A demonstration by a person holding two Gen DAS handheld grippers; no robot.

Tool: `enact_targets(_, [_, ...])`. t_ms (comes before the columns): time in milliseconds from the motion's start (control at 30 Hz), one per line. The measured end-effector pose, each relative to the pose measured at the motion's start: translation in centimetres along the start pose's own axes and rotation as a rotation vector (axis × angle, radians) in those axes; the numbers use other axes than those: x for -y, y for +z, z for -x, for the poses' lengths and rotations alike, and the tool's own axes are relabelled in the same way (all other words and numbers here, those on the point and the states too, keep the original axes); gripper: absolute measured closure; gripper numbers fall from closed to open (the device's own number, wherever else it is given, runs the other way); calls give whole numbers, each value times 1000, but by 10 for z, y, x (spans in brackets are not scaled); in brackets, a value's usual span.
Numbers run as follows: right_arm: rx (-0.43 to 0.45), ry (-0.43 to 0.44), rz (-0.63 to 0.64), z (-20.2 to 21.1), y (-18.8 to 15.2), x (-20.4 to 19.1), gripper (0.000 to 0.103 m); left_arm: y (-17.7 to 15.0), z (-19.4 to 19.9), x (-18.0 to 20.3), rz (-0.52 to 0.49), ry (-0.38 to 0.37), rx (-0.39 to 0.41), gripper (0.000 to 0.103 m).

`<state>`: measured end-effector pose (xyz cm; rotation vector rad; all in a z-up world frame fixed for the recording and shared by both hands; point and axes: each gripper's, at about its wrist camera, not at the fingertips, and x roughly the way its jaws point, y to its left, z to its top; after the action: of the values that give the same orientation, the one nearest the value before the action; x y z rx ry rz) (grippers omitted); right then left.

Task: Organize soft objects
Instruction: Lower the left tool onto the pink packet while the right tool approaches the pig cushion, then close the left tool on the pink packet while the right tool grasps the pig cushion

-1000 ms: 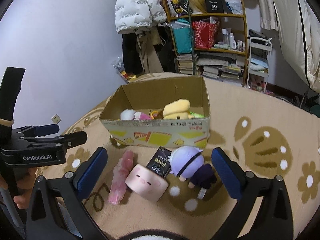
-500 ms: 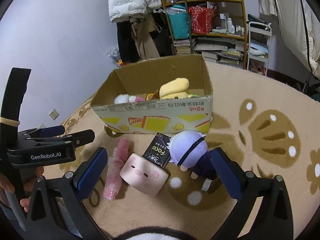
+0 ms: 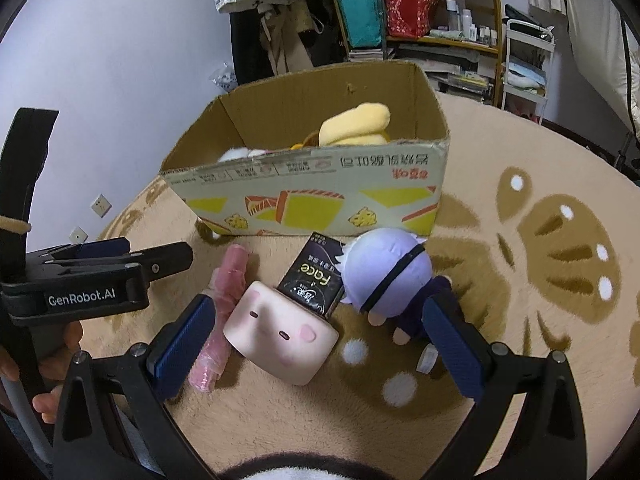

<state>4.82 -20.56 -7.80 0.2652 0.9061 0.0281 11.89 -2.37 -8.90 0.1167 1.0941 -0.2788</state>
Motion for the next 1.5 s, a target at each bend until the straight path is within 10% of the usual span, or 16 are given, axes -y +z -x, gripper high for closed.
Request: enact_targets(1500, [-174, 82, 27, -65, -18, -21, 8, -2, -79, 1, 4, 7, -194, 8])
